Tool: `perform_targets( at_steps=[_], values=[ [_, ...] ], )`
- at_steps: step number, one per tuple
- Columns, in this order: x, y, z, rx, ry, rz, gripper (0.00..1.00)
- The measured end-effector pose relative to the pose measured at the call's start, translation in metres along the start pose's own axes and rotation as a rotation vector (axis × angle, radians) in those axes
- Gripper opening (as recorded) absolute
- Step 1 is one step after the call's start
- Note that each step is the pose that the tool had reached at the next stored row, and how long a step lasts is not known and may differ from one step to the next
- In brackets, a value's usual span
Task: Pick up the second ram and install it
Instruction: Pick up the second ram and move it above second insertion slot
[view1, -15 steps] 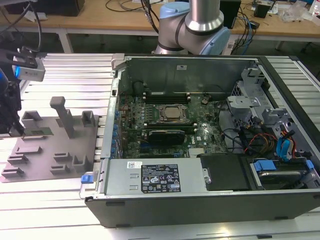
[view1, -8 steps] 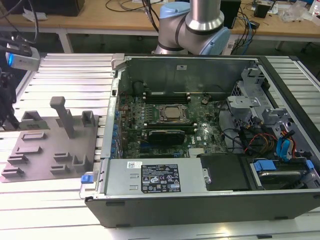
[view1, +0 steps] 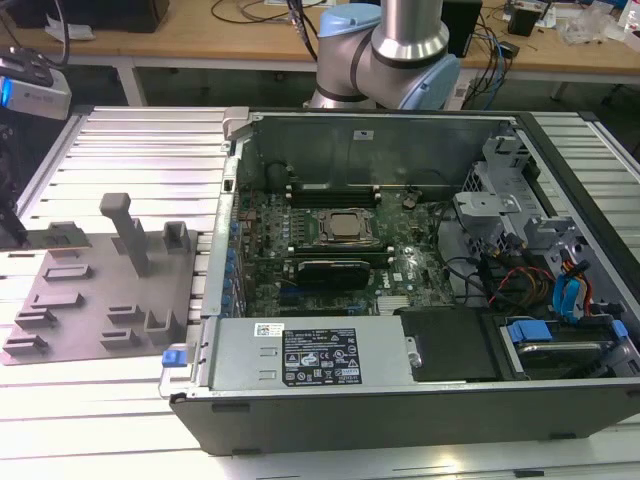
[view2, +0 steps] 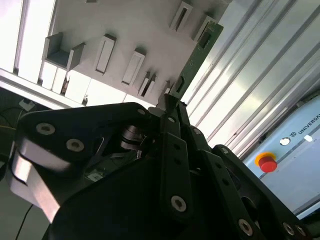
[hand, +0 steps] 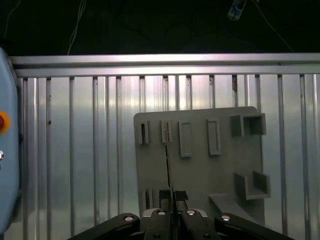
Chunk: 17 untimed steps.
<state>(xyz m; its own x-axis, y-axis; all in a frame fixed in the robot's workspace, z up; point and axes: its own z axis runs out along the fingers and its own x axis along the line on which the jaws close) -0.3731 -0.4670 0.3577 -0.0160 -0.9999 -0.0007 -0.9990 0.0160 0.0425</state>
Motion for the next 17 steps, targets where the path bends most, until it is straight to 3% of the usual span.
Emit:
perform_targets(
  at_steps=[7, 10, 12, 17],
  values=[
    [-0.0002, 0.0001, -0.0169, -0.0002, 0.0070, 0.000, 0.11],
    [-0.0003, 0.0002, -0.0305, -0.0008, 0.0108, 0.000, 0.11],
    [-0.0003, 0.0004, -0.0439, -0.0011, 0.0129, 0.001, 0.11],
    [-0.0004, 0.0008, -0.0658, -0.0016, 0.0163, 0.001, 0.11]
  ],
)
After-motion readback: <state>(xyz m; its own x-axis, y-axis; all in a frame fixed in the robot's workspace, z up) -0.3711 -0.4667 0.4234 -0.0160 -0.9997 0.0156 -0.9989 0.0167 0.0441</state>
